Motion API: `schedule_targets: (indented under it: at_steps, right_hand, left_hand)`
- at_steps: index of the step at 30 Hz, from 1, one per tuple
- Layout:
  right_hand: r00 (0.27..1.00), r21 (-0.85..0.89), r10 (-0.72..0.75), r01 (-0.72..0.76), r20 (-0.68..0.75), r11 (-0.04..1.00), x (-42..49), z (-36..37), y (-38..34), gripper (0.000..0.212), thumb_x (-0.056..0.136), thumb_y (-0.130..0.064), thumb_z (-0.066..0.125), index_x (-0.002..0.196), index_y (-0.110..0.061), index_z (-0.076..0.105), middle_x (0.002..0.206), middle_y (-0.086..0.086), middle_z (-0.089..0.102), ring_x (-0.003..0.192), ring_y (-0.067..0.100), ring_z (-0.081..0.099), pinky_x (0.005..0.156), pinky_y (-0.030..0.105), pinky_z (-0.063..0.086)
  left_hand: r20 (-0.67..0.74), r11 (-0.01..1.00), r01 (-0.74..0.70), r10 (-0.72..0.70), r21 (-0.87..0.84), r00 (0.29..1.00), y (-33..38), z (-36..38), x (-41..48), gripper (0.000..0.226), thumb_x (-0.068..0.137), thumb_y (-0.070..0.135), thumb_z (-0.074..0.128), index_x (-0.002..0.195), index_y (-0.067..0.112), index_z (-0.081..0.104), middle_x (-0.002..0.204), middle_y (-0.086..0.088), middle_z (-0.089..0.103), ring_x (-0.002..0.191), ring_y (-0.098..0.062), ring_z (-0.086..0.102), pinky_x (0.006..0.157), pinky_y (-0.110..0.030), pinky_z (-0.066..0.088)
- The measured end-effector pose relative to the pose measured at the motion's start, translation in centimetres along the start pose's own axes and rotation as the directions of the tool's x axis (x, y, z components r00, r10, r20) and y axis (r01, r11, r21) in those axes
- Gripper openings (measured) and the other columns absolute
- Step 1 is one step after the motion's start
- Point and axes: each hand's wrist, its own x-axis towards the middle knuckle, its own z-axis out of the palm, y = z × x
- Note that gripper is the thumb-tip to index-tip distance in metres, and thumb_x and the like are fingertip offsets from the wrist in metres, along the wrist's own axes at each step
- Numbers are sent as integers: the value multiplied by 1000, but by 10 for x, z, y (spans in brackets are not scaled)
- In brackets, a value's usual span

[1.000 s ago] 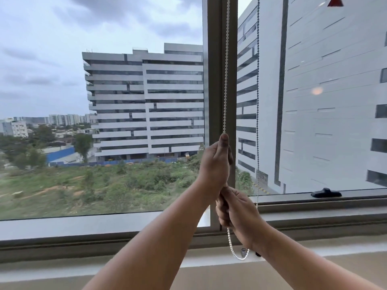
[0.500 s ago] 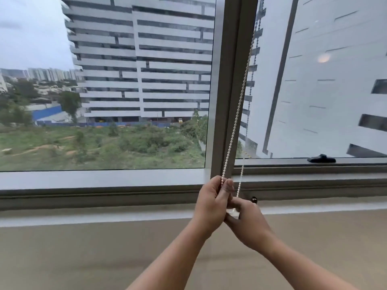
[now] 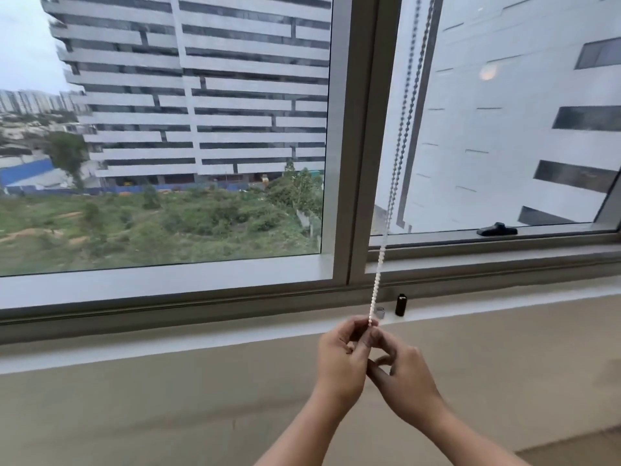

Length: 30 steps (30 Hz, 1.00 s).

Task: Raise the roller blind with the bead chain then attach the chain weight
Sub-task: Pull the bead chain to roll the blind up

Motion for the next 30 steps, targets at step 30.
schedule_targets:
  at_steps: [30]
  right_hand:
    - [952,822,288,-242,100,515,23,11,26,28,62,-11,85,82,-4,67,85,19,69,85,26,68,81,31,56]
  left_hand:
    - [-232,1000,-9,12,12,973,-15,3,18,25,84,0,75,74,15,57,63,-10,69,61,-18,68,63,-32,57]
